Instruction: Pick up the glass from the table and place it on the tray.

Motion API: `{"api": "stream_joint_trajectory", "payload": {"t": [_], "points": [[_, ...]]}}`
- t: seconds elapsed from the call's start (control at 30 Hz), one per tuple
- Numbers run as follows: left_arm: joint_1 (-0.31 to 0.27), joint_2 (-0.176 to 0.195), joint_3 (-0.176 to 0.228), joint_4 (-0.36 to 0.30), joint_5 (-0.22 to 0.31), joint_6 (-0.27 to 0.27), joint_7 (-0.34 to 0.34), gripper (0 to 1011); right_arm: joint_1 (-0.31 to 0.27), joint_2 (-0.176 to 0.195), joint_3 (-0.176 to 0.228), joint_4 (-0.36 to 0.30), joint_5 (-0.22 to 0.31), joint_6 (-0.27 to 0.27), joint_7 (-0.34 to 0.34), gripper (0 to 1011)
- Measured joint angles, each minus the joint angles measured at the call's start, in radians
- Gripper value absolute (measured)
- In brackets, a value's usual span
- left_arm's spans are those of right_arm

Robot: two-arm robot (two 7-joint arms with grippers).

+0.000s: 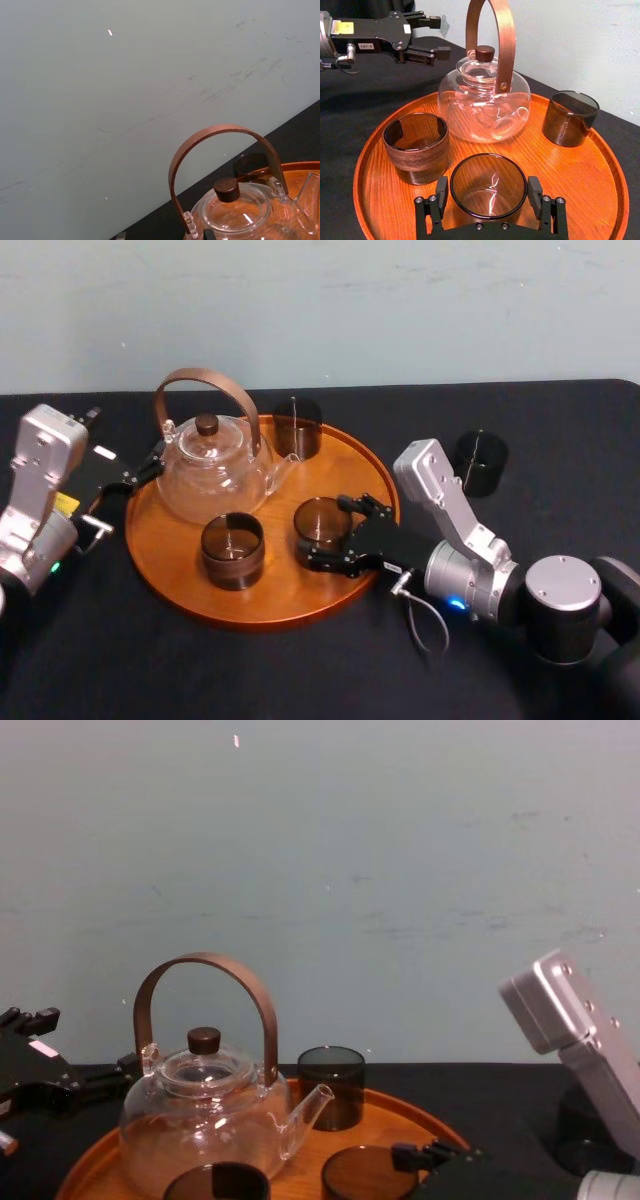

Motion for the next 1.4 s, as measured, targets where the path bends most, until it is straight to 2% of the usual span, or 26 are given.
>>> {"api": "stream_joint_trajectory", "payload": {"t": [0.17, 0.4, 0.6, 0.97, 1.17, 1.4], "points": [[0.000, 0.000, 0.000, 0.000, 0.000, 0.000, 0.000, 1001, -0.012, 0.011, 0.009, -0.023, 0.003, -0.010, 0.000, 1002], [0.000, 0.000, 0.000, 0.000, 0.000, 0.000, 0.000, 1001, -0.041, 0.041, 0.041, -0.095, 0.008, -0.021, -0.022, 1002], [0.000, 0.000, 0.000, 0.000, 0.000, 0.000, 0.000, 1001, -0.079, 0.076, 0.088, -0.167, 0.027, -0.033, -0.038, 1002], [0.000, 0.000, 0.000, 0.000, 0.000, 0.000, 0.000, 1001, -0.147, 0.129, 0.171, -0.253, 0.068, -0.052, -0.054, 1002], [0.000, 0.000, 0.000, 0.000, 0.000, 0.000, 0.000, 1001, -0.184, 0.151, 0.214, -0.281, 0.092, -0.058, -0.064, 1002], [0.000, 0.000, 0.000, 0.000, 0.000, 0.000, 0.000, 1001, -0.222, 0.169, 0.256, -0.285, 0.109, -0.062, -0.079, 1003]]}}
